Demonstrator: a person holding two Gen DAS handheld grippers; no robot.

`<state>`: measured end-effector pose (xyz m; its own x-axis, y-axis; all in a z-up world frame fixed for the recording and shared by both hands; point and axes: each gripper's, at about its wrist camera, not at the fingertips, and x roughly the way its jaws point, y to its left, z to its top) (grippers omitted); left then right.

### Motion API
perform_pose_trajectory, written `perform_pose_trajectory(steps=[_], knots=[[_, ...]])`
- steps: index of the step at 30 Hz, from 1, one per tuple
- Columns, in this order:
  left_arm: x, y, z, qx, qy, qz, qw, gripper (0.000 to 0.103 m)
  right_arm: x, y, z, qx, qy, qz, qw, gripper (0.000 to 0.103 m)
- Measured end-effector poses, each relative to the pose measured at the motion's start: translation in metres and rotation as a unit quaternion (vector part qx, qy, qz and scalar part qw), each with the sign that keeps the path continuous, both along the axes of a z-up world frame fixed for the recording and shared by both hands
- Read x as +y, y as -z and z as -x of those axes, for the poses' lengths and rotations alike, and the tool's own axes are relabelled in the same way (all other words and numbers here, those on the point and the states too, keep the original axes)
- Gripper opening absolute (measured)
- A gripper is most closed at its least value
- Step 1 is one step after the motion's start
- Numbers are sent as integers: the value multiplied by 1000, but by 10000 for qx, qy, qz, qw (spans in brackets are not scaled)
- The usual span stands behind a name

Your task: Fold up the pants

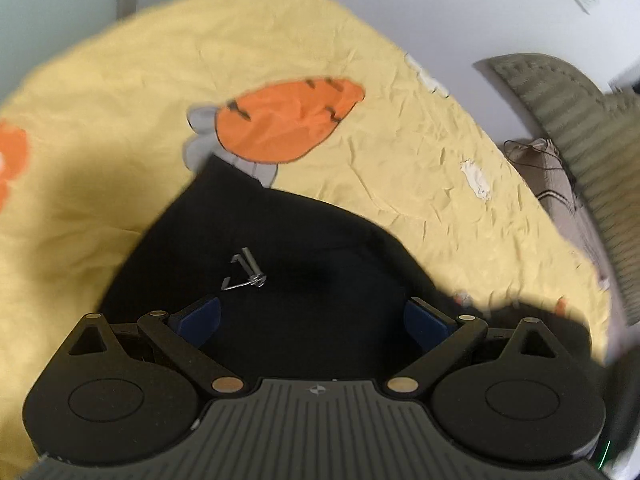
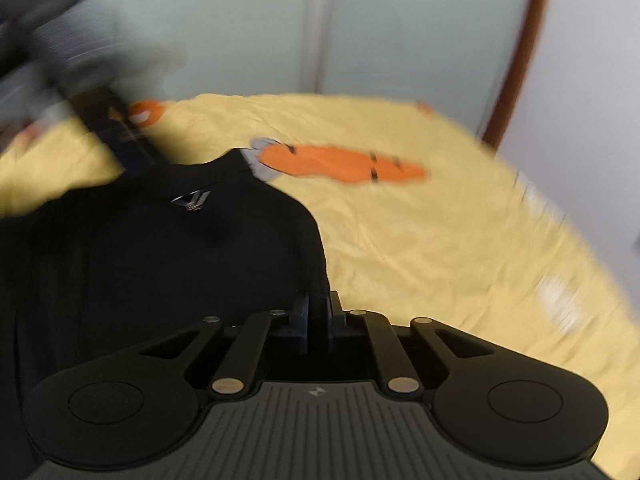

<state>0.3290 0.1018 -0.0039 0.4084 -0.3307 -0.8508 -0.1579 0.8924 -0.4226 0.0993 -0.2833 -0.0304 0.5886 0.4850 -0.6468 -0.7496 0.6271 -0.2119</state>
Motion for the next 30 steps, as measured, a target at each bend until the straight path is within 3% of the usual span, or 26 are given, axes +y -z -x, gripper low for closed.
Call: perform_pose_trajectory(steps=[5, 9, 12, 14, 16, 23, 30], knots=[[18, 24, -25, 598, -460, 926, 9928, 99, 26, -4, 65, -1318, -451, 864, 9865, 8], [30, 33, -32, 663, -790, 1293, 9862, 99, 36, 1, 90, -1753, -660, 1222, 9747, 8], [33, 42, -38, 886, -836, 1545, 9805, 85, 37, 3, 99, -1917, -709, 1257, 9708, 8], [33, 43, -37, 915, -772, 1605, 9798, 27, 40, 5, 106, -2002, -714, 1320, 9682, 8], [37, 41, -26, 881, -913, 1637, 9783, 10, 45, 6, 114, -2033, -714, 1365, 9669, 8], [38, -10, 57, -268, -350, 807, 9958, 7, 49, -5, 142, -1740, -622, 1000, 9777, 8], [51, -3, 150, -352, 214, 466, 9981, 7, 70, -8, 223, -1369, -1113, 798, 9811, 8]])
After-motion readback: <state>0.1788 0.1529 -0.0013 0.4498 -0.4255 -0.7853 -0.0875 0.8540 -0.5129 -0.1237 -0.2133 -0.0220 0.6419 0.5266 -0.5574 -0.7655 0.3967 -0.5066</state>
